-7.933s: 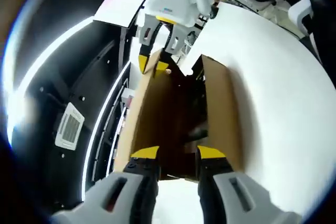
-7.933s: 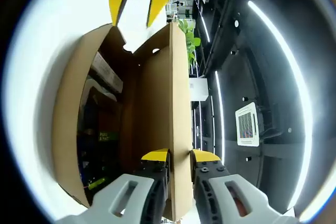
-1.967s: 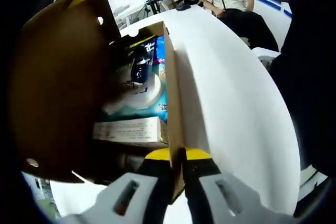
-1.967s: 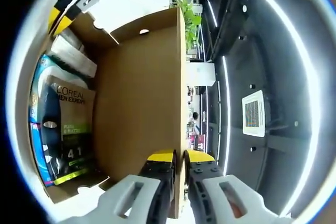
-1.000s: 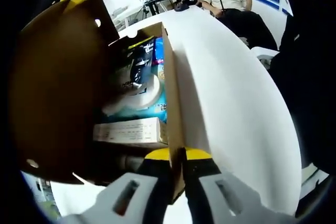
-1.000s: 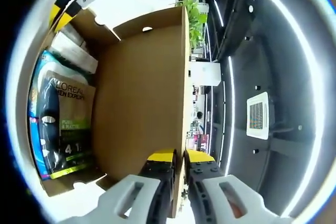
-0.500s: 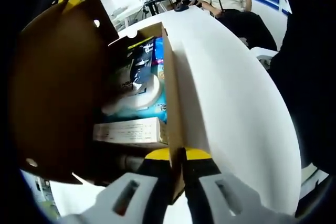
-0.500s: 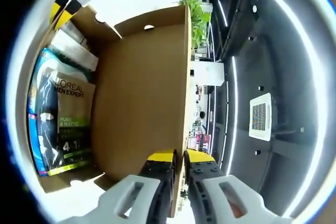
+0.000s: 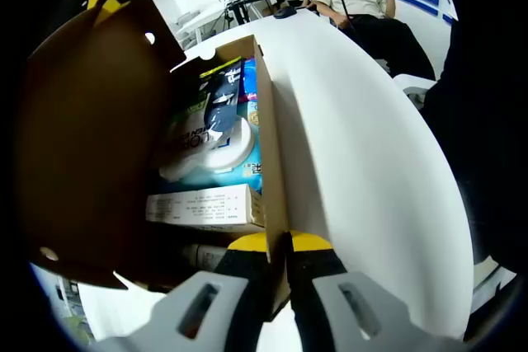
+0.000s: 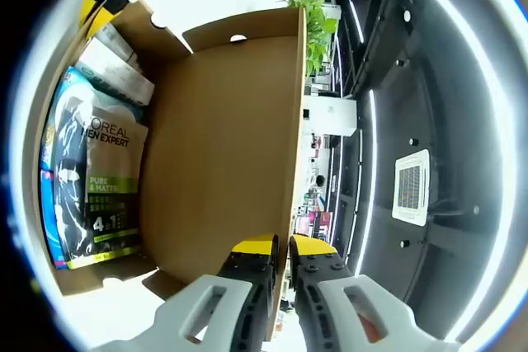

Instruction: Operate the shoe box by opening the lid, removing the specified soft item, and placing it in the target area until the item is outside and the box remains undamaged.

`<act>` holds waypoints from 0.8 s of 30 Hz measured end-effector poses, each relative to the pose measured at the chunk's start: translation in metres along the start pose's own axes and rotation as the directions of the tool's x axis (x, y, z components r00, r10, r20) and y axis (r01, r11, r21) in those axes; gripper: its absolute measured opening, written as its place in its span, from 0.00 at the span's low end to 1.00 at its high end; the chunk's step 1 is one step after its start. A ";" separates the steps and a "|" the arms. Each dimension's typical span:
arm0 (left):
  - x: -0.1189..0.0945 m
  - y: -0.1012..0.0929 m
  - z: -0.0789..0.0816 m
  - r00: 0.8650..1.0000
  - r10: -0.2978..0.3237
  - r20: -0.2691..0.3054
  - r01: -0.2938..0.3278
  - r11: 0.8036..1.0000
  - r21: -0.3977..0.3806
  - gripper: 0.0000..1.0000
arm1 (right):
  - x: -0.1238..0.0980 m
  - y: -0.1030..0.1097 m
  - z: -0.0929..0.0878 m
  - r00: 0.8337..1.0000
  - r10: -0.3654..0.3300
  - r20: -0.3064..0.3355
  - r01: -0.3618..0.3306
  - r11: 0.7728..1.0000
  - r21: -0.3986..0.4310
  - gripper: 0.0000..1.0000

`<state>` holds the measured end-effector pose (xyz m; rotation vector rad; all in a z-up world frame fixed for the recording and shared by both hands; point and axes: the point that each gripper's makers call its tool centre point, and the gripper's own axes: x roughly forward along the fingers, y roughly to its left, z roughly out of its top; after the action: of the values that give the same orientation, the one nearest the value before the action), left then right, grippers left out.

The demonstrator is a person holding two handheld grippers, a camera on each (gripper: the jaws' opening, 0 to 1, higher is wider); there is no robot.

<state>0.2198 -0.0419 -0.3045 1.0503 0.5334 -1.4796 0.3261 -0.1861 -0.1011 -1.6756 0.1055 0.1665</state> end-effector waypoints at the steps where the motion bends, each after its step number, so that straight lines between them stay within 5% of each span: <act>1: 0.000 0.000 0.000 1.000 0.001 -0.001 -0.001 1.000 0.000 0.06 | 0.000 0.000 0.000 1.000 0.002 0.000 -0.002 1.000 0.002 0.04; 4: 0.000 0.001 0.000 1.000 0.003 -0.003 -0.003 1.000 0.003 0.06 | 0.002 -0.001 -0.001 1.000 0.010 0.016 -0.011 0.997 0.080 0.04; 24: -0.001 -0.014 -0.002 1.000 -0.001 0.002 0.001 1.000 0.005 0.06 | 0.020 -0.003 -0.006 0.999 0.053 0.009 -0.053 0.998 0.033 0.03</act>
<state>0.2068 -0.0365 -0.3078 1.0524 0.5289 -1.4831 0.3470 -0.1914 -0.1009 -1.6398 0.1461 0.2102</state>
